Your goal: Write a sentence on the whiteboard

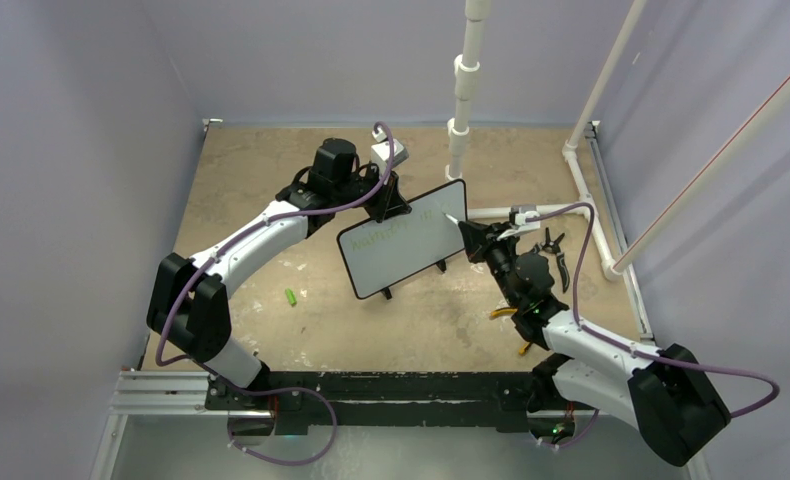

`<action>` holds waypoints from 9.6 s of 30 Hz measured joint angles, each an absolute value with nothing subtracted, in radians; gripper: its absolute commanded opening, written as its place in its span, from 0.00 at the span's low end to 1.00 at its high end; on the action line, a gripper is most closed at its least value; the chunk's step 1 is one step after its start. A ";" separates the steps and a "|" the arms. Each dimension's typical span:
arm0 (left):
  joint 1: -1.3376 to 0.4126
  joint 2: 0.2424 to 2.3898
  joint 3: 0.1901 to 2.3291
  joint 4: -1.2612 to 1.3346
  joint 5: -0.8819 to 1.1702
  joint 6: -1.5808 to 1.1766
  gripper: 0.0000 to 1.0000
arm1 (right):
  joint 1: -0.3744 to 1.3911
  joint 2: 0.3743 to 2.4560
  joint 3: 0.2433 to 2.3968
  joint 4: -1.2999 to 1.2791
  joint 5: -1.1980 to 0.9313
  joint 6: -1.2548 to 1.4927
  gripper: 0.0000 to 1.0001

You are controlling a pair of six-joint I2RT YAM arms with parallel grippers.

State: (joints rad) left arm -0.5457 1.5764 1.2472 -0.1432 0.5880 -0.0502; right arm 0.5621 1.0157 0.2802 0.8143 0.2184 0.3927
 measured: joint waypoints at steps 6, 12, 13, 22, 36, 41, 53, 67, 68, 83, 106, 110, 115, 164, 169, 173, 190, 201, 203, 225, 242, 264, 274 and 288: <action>-0.546 1.576 1.247 -0.143 0.587 -0.051 0.00 | 0.562 1.013 0.296 0.790 0.220 0.388 0.00; -0.546 1.576 1.247 -0.142 0.582 -0.051 0.00 | 0.562 1.022 0.323 0.785 0.224 0.373 0.00; -0.546 1.576 1.247 -0.142 0.582 -0.051 0.00 | 0.562 1.023 0.328 0.785 0.226 0.370 0.00; -0.546 1.576 1.247 -0.142 0.581 -0.051 0.00 | 0.562 1.023 0.345 0.790 0.226 0.347 0.00; -0.546 1.576 1.247 -0.142 0.582 -0.052 0.00 | 0.562 1.021 0.345 0.796 0.227 0.339 0.00; -0.546 1.576 1.247 -0.142 0.581 -0.052 0.00 | 0.562 1.029 0.345 0.801 0.229 0.342 0.00; -0.546 1.576 1.247 -0.141 0.578 -0.052 0.00 | 0.562 1.034 0.345 0.791 0.253 0.397 0.00; -0.546 1.576 1.247 -0.140 0.572 -0.052 0.00 | 0.562 1.039 0.343 0.755 0.279 0.412 0.00; -0.546 1.576 1.247 -0.140 0.570 -0.052 0.00 | 0.562 1.042 0.343 0.754 0.282 0.412 0.00; -0.546 1.576 1.247 -0.139 0.567 -0.059 0.00 | 0.562 1.046 0.348 0.713 0.328 0.409 0.00; -0.547 1.573 1.246 -0.152 0.553 -0.059 0.56 | 0.562 0.605 0.335 0.559 0.269 0.370 0.00; -0.546 1.538 1.245 -0.162 0.516 -0.059 0.64 | 0.562 0.572 0.335 0.475 0.269 0.382 0.00; -0.546 1.438 1.228 -0.169 0.447 -0.060 0.65 | 0.562 0.540 0.330 0.423 0.265 0.405 0.00; -0.437 0.955 0.687 -0.256 0.436 -0.163 0.52 | 0.993 1.016 0.185 0.868 0.139 0.515 0.00; -0.437 0.955 0.687 -0.259 0.393 -0.164 0.45 | 1.032 1.110 0.249 0.918 0.168 0.492 0.00; -0.437 0.965 0.687 -0.251 0.401 -0.164 0.32 | 1.058 1.173 0.308 0.944 0.202 0.466 0.00; -0.437 1.010 0.687 -0.252 0.406 -0.163 0.09 | 1.113 1.365 0.445 0.948 0.321 0.389 0.00; -0.434 1.012 0.687 -0.252 0.407 -0.161 0.00 | 1.123 1.388 0.459 0.913 0.352 0.399 0.00; -0.434 1.012 0.687 -0.252 0.407 -0.161 0.00 | 1.125 1.388 0.458 0.901 0.354 0.405 0.00; -0.434 1.012 0.687 -0.252 0.413 -0.161 0.00 | 1.134 1.323 0.364 0.931 0.382 0.440 0.00; -0.434 1.012 0.687 -0.252 0.413 -0.160 0.00 | 1.134 1.362 0.398 0.942 0.439 0.433 0.00; -0.433 1.012 0.687 -0.251 0.411 -0.161 0.00 | 1.147 1.403 0.422 0.915 0.437 0.463 0.00; -0.433 1.012 0.687 -0.252 0.411 -0.161 0.00 | 1.147 1.367 0.413 0.873 0.489 0.490 0.00; -0.433 1.011 0.687 -0.252 0.412 -0.161 0.00 | 1.144 1.297 0.349 0.949 0.488 0.451 0.00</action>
